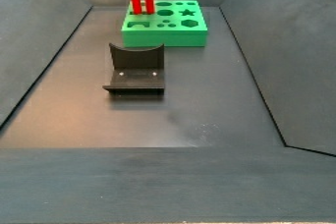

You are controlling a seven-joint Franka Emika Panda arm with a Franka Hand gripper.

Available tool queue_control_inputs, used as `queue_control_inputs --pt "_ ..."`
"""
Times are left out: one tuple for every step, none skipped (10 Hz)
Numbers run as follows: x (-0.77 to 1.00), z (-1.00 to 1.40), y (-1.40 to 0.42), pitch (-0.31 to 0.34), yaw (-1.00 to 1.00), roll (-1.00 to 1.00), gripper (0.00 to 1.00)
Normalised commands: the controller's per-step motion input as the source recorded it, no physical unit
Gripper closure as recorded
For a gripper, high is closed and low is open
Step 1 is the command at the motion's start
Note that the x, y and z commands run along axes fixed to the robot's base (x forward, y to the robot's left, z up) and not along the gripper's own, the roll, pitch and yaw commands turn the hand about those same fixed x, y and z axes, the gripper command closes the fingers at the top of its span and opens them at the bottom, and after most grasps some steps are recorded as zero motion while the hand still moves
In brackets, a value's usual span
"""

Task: Pick up the double-square object. Move up. Move to above the board. Insert the double-square object.
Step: Insert the double-square object.

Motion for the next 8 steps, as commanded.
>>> queue_control_inputs --pt "0.3 -0.32 -0.04 0.05 0.03 0.08 1.0" --pt "0.41 -0.31 0.0 0.097 0.01 0.09 1.0" --pt "0.36 -0.34 0.0 0.113 0.0 0.11 1.0" --pt "0.18 -0.45 0.11 0.121 0.0 0.14 1.0" --pt "0.0 -0.25 0.34 0.103 0.0 0.05 1.0" --pt "0.17 -0.27 0.27 0.101 0.0 0.03 1.0" --pt "0.11 -0.45 0.06 0.036 0.02 0.07 1.0" --pt "0.0 -0.71 0.0 0.0 0.04 0.17 1.0"
